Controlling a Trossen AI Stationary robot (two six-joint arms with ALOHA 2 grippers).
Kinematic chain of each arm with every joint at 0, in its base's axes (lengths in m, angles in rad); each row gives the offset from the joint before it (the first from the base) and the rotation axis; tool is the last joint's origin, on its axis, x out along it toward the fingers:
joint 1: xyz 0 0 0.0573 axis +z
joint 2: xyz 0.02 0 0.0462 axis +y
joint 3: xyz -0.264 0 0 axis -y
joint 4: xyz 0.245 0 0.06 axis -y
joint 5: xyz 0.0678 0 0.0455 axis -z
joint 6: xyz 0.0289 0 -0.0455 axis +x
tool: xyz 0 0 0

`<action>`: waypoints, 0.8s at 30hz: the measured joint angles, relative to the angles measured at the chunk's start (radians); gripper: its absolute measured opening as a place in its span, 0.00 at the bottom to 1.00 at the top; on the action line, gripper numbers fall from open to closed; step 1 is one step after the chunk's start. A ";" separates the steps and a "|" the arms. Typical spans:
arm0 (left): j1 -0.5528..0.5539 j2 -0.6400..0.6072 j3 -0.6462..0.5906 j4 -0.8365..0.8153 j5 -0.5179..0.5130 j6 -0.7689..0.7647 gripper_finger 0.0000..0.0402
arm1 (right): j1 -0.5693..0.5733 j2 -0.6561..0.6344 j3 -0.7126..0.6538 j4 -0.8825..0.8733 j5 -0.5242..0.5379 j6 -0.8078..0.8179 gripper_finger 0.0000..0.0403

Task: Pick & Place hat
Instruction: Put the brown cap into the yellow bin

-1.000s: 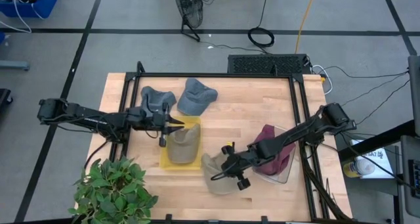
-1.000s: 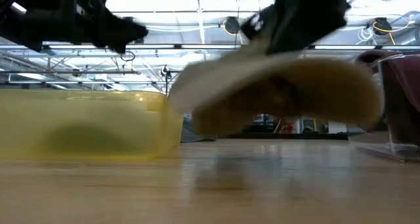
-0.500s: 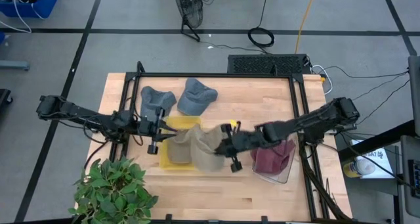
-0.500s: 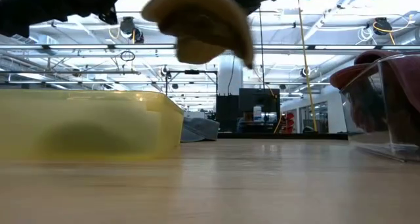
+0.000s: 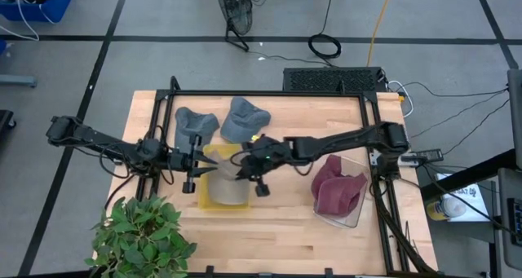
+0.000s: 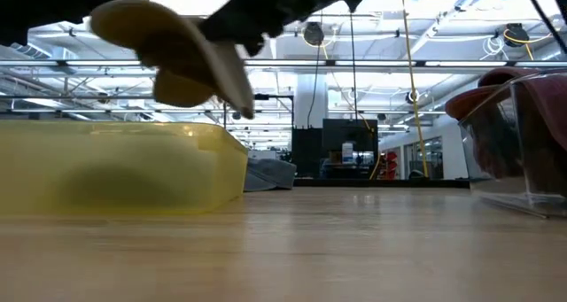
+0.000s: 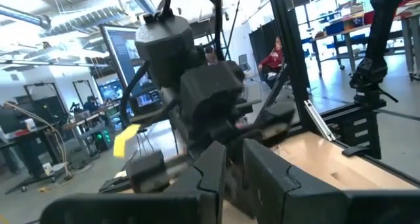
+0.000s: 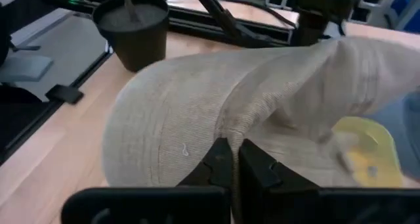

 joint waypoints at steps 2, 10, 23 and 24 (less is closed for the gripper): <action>-0.001 0.000 0.000 0.000 0.000 0.000 0.15 | 0.000 0.043 0.042 0.000 0.000 0.000 0.00; -0.002 0.000 0.000 -0.011 0.000 0.003 0.15 | -0.008 0.171 0.083 -0.013 0.001 0.045 0.00; -0.002 0.000 0.000 -0.018 0.000 0.010 0.15 | -0.042 0.303 0.086 0.004 -0.027 0.105 0.01; -0.002 0.000 0.000 -0.018 0.000 0.010 0.15 | -0.041 0.302 0.086 0.003 -0.024 0.105 0.01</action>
